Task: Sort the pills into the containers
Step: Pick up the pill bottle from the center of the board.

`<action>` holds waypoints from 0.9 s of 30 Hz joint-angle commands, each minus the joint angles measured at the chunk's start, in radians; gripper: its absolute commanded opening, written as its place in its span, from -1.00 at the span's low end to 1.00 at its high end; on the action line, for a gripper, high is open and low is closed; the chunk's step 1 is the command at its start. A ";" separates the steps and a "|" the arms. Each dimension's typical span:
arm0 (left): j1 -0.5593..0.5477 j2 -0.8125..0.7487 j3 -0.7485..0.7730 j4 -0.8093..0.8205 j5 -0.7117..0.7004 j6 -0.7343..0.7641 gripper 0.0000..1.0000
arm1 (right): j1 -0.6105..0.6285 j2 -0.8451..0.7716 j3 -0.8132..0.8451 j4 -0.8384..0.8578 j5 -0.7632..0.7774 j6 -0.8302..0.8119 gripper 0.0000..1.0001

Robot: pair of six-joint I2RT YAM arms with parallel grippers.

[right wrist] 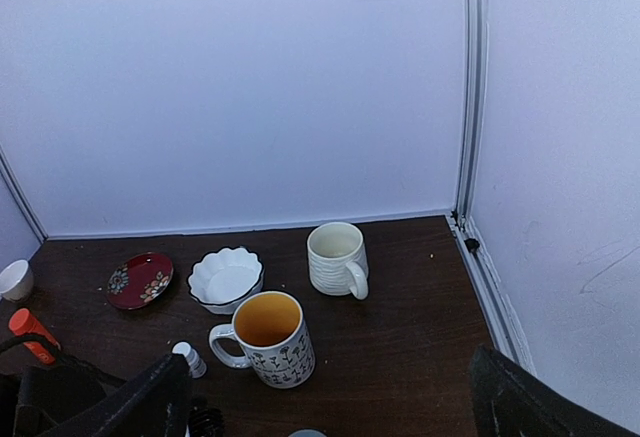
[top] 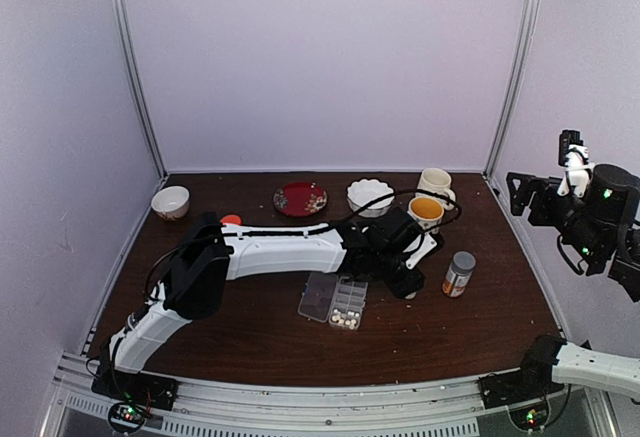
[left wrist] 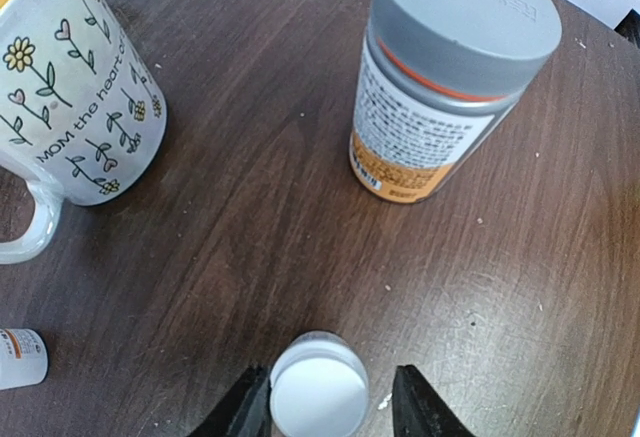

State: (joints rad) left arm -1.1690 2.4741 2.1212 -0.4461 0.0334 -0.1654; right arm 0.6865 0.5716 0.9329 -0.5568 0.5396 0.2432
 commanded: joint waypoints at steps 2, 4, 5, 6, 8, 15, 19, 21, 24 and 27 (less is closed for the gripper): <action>0.000 0.021 0.034 0.037 -0.016 0.007 -0.13 | -0.007 -0.008 -0.007 0.008 0.004 0.007 0.99; 0.000 0.020 0.035 0.037 -0.015 0.008 -0.18 | -0.006 -0.010 -0.008 0.007 0.009 0.007 0.99; 0.000 0.020 0.034 0.037 -0.015 0.007 -0.18 | -0.007 -0.011 -0.009 0.009 0.010 0.007 0.99; -0.001 0.020 0.034 0.037 -0.016 0.007 -0.18 | -0.006 -0.012 -0.010 0.009 0.010 0.007 0.99; 0.000 0.020 0.034 0.033 -0.018 0.007 0.00 | -0.007 -0.011 -0.011 0.009 0.009 0.008 0.99; 0.000 0.022 0.036 0.035 -0.019 0.005 0.02 | -0.006 -0.007 -0.009 0.011 0.002 0.008 0.99; 0.002 0.024 0.036 0.033 -0.018 0.003 -0.02 | -0.006 -0.002 -0.011 0.014 -0.004 0.009 0.99; 0.003 0.027 0.037 0.033 -0.018 0.002 -0.16 | -0.007 -0.001 -0.010 0.016 -0.004 0.010 0.99; 0.003 0.029 0.037 0.033 -0.017 0.000 -0.18 | -0.006 -0.001 -0.009 0.018 -0.003 0.008 0.99; 0.004 0.032 0.037 0.033 -0.015 0.000 -0.18 | -0.006 0.001 -0.008 0.016 -0.004 0.007 0.99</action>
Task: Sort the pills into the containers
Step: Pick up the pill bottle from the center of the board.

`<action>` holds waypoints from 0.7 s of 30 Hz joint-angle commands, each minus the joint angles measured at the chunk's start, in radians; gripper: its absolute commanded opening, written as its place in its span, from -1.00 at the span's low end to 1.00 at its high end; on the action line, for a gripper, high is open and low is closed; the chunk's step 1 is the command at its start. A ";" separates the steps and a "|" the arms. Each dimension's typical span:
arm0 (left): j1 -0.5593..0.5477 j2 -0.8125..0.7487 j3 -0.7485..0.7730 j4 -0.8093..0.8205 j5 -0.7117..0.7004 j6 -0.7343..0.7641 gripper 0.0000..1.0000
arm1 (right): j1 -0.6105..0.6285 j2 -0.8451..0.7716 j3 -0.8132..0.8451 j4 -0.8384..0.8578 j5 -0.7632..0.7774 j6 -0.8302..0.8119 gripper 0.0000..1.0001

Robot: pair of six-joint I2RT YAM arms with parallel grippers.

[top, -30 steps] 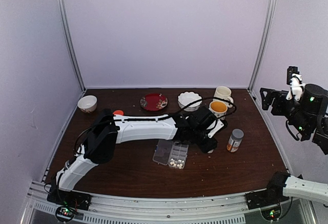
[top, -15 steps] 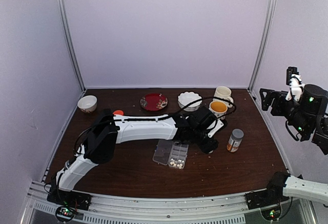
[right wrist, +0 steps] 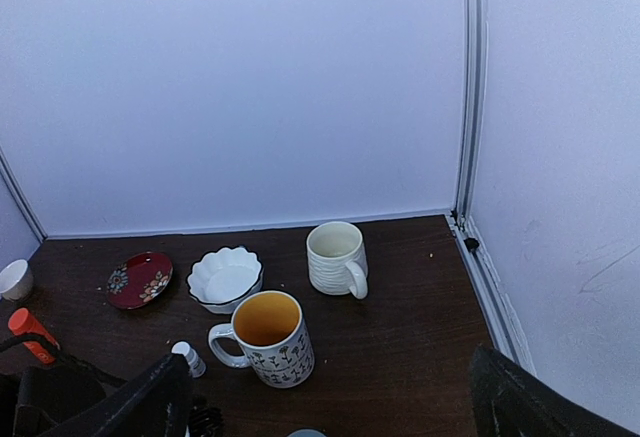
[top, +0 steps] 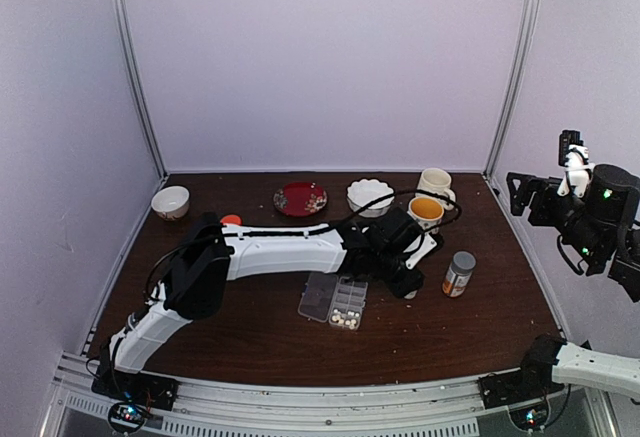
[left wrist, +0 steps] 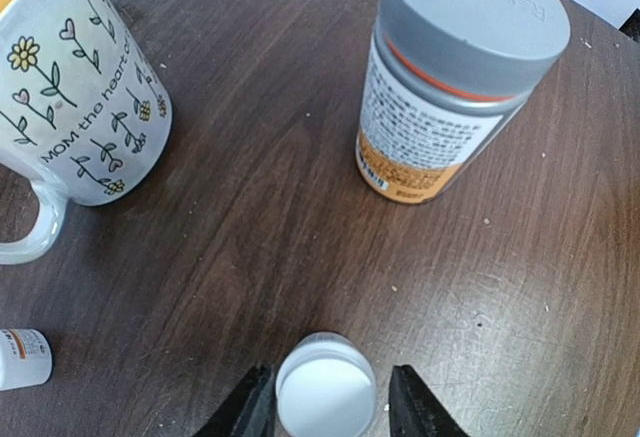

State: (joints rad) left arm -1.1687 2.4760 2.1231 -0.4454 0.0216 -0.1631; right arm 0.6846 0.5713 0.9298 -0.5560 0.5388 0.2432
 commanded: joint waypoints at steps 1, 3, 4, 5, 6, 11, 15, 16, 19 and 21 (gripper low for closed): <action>0.004 0.031 0.035 0.033 -0.002 -0.002 -0.15 | -0.004 0.001 -0.004 0.016 -0.003 0.007 0.99; 0.004 0.032 0.035 0.033 0.000 -0.001 -0.10 | -0.004 0.001 -0.003 0.015 -0.004 0.007 0.99; 0.005 0.033 0.037 0.031 -0.001 -0.001 -0.10 | -0.004 0.001 -0.002 0.015 -0.005 0.008 0.99; 0.005 0.034 0.037 0.031 0.000 -0.001 -0.15 | -0.004 0.001 -0.002 0.015 -0.005 0.008 0.99; 0.006 0.034 0.038 0.029 0.000 0.001 -0.25 | -0.005 0.001 -0.002 0.015 -0.006 0.008 1.00; 0.004 0.028 0.042 0.024 -0.006 -0.001 -0.39 | -0.004 -0.001 -0.003 0.014 -0.006 0.008 0.99; 0.004 0.016 0.041 0.026 -0.006 -0.002 0.01 | -0.004 0.006 -0.003 0.013 -0.008 0.009 0.99; 0.004 0.014 0.041 0.026 -0.006 -0.002 0.03 | -0.004 0.006 -0.003 0.014 -0.009 0.008 0.99; 0.005 0.011 0.041 0.027 -0.005 -0.002 -0.05 | -0.004 0.008 -0.007 0.015 -0.008 0.009 0.99; 0.005 0.012 0.039 0.027 -0.003 -0.002 -0.11 | -0.004 0.009 -0.008 0.015 -0.010 0.011 0.99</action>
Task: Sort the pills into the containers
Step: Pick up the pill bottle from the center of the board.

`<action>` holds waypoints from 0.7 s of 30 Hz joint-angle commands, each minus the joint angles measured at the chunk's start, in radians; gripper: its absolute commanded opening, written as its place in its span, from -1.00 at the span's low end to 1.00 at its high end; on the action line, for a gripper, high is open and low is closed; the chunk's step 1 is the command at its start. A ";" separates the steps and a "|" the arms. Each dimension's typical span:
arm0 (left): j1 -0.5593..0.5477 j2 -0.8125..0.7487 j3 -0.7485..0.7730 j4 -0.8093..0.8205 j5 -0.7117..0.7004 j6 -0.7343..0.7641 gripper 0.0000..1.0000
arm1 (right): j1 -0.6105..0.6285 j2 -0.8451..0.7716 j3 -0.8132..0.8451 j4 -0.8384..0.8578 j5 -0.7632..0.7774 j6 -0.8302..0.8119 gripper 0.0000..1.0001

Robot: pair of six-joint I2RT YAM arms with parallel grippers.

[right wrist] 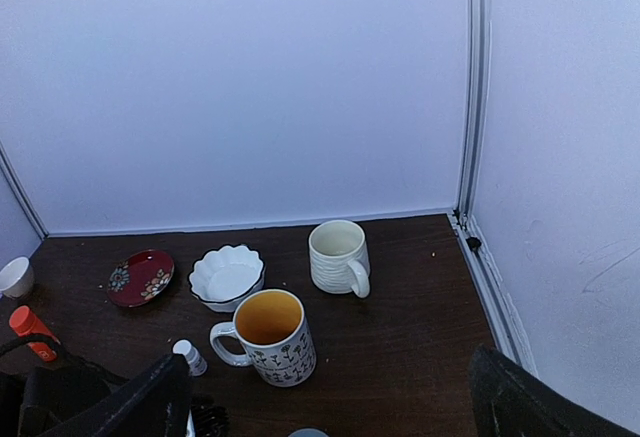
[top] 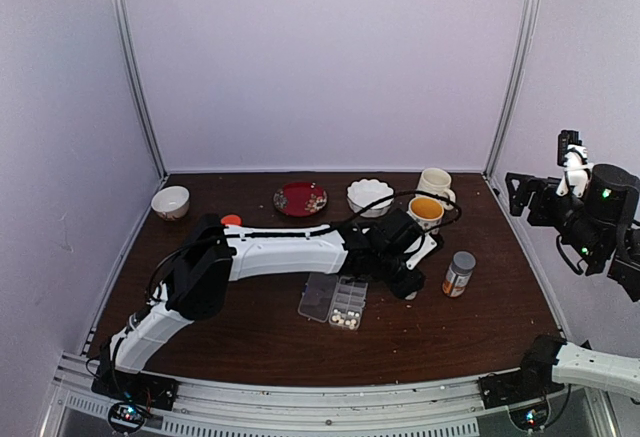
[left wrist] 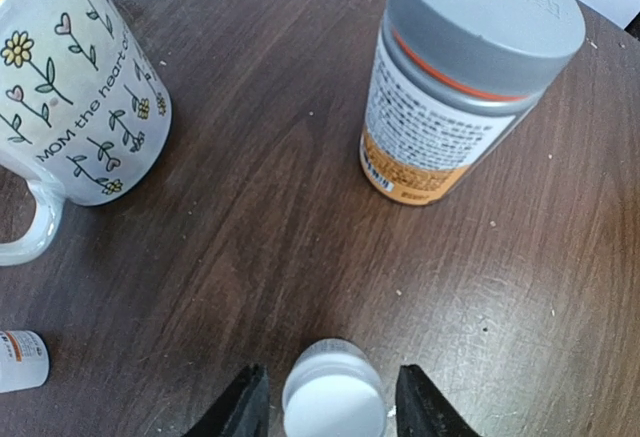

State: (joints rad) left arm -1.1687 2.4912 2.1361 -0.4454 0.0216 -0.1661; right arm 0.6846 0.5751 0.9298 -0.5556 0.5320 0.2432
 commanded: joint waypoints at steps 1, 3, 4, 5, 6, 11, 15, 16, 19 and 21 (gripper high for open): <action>0.005 -0.003 0.025 0.028 -0.004 0.001 -0.13 | -0.004 0.006 -0.009 0.015 -0.004 0.011 0.99; 0.006 -0.004 0.024 0.027 -0.006 0.001 -0.17 | -0.003 0.008 -0.012 0.018 -0.008 0.013 0.99; 0.005 -0.005 0.024 0.027 -0.006 0.001 -0.18 | -0.004 0.009 -0.012 0.019 -0.008 0.013 0.99; 0.005 -0.006 0.022 0.028 -0.006 0.001 -0.18 | -0.004 0.011 -0.014 0.019 -0.009 0.015 0.99; 0.004 -0.007 0.021 0.028 -0.006 0.001 -0.19 | -0.004 0.015 -0.014 0.019 -0.010 0.014 0.99; 0.005 -0.014 0.021 0.027 -0.005 0.005 -0.39 | -0.004 0.024 -0.017 0.022 -0.022 0.016 0.99; 0.006 -0.035 0.010 0.027 0.000 0.000 -0.54 | -0.005 0.033 -0.020 0.023 -0.051 0.007 0.99; 0.005 -0.048 0.004 0.026 -0.002 -0.001 -0.55 | -0.004 0.035 -0.021 0.025 -0.066 0.000 0.99; 0.006 -0.100 -0.025 0.017 -0.006 -0.008 -0.58 | -0.004 0.035 -0.032 0.041 -0.145 -0.019 0.99; 0.007 -0.154 -0.051 0.009 -0.033 -0.016 -0.60 | -0.004 0.029 -0.051 0.078 -0.206 -0.029 0.99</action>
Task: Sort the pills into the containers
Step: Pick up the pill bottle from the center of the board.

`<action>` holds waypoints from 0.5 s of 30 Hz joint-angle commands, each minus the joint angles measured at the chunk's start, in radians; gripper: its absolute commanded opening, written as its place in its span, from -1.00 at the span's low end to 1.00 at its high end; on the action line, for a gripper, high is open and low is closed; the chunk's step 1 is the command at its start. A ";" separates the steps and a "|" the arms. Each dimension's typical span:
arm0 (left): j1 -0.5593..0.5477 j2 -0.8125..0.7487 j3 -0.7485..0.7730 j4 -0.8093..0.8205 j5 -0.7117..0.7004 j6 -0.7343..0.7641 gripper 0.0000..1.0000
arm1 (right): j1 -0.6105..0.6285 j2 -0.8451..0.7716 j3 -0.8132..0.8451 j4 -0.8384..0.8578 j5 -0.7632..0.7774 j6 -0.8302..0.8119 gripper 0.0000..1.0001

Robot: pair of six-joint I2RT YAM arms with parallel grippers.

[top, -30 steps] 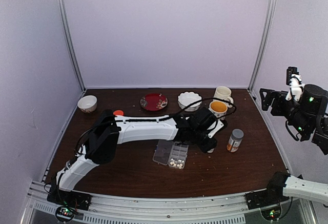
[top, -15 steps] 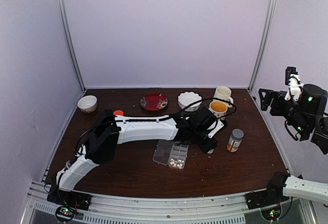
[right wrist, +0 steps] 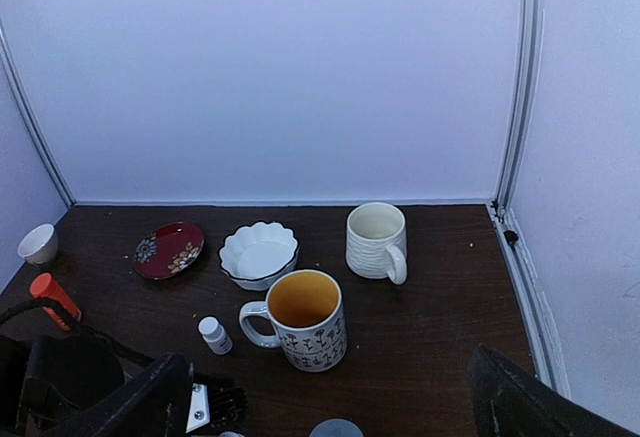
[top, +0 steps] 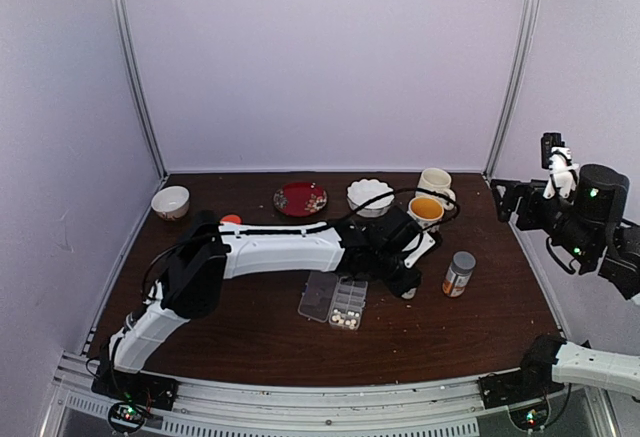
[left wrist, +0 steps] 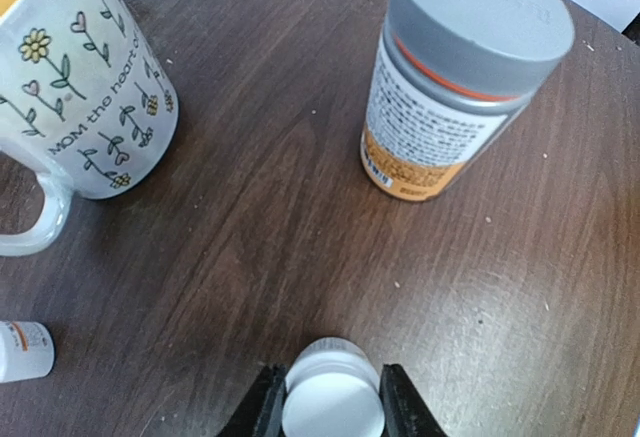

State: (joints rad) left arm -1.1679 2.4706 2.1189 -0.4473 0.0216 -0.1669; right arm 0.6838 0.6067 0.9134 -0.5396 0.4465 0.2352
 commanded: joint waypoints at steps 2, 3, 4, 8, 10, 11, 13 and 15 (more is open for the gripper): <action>0.016 -0.191 -0.085 0.010 -0.037 -0.025 -0.62 | -0.003 -0.014 -0.062 0.110 -0.198 -0.031 0.99; 0.019 -0.220 -0.109 0.010 -0.032 -0.031 -0.63 | -0.002 -0.019 -0.069 0.138 -0.221 -0.035 0.99; 0.025 -0.247 -0.132 0.008 -0.026 -0.039 -0.63 | -0.002 -0.025 -0.078 0.158 -0.270 -0.039 0.99; 0.045 -0.362 -0.215 0.008 -0.022 -0.067 -0.65 | -0.003 -0.037 -0.099 0.237 -0.367 -0.046 0.98; 0.050 -0.412 -0.245 -0.003 -0.023 -0.073 -0.66 | -0.003 -0.040 -0.107 0.272 -0.399 -0.041 0.98; 0.052 -0.437 -0.260 -0.010 -0.029 -0.075 -0.65 | -0.003 -0.040 -0.111 0.289 -0.414 -0.036 0.97; 0.066 -0.485 -0.281 -0.023 -0.024 -0.084 -0.66 | -0.003 -0.038 -0.117 0.320 -0.441 -0.026 0.97; 0.092 -0.533 -0.300 -0.038 0.030 -0.105 -0.66 | -0.003 -0.031 -0.123 0.344 -0.469 -0.016 0.96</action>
State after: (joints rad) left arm -1.1095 2.0125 1.8584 -0.4736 0.0036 -0.2291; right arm 0.6838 0.5747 0.8093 -0.2981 0.0792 0.2085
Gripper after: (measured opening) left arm 0.281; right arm 0.983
